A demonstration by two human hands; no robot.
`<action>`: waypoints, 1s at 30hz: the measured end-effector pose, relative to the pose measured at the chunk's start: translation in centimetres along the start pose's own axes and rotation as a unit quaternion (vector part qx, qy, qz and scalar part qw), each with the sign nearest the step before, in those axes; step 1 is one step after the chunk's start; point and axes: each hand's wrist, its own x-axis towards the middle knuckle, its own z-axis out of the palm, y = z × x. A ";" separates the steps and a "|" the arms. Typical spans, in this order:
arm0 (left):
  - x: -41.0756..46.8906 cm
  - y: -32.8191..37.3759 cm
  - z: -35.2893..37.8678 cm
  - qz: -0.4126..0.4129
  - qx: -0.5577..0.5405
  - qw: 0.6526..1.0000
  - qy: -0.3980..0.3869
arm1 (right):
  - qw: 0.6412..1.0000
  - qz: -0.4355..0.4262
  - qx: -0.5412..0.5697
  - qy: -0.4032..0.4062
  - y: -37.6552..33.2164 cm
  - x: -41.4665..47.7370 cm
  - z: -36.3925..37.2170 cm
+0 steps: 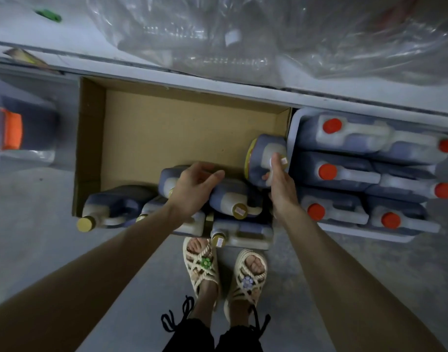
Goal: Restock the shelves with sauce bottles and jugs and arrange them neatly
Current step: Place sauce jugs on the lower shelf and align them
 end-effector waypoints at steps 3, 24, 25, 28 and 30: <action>-0.5 0.5 -0.5 0.006 0.000 1.000 0.007 | 0.999 -0.026 0.024 -0.002 -1.5 -0.7 0.0; -23.7 20.0 -5.5 0.191 -0.010 0.980 -0.046 | 0.961 -0.271 0.010 -0.060 -18.6 -33.2 -14.8; -25.4 21.2 -6.2 0.194 -0.019 0.979 -0.056 | 0.955 -0.290 0.006 -0.064 -19.8 -35.4 -15.9; -31.3 25.0 -8.0 0.248 -0.024 0.966 -0.073 | 0.932 -0.355 -0.015 -0.076 -23.4 -42.6 -18.6; -35.7 28.2 -9.0 0.291 -0.016 0.954 -0.076 | 0.917 -0.389 -0.003 -0.090 -25.8 -47.6 -20.5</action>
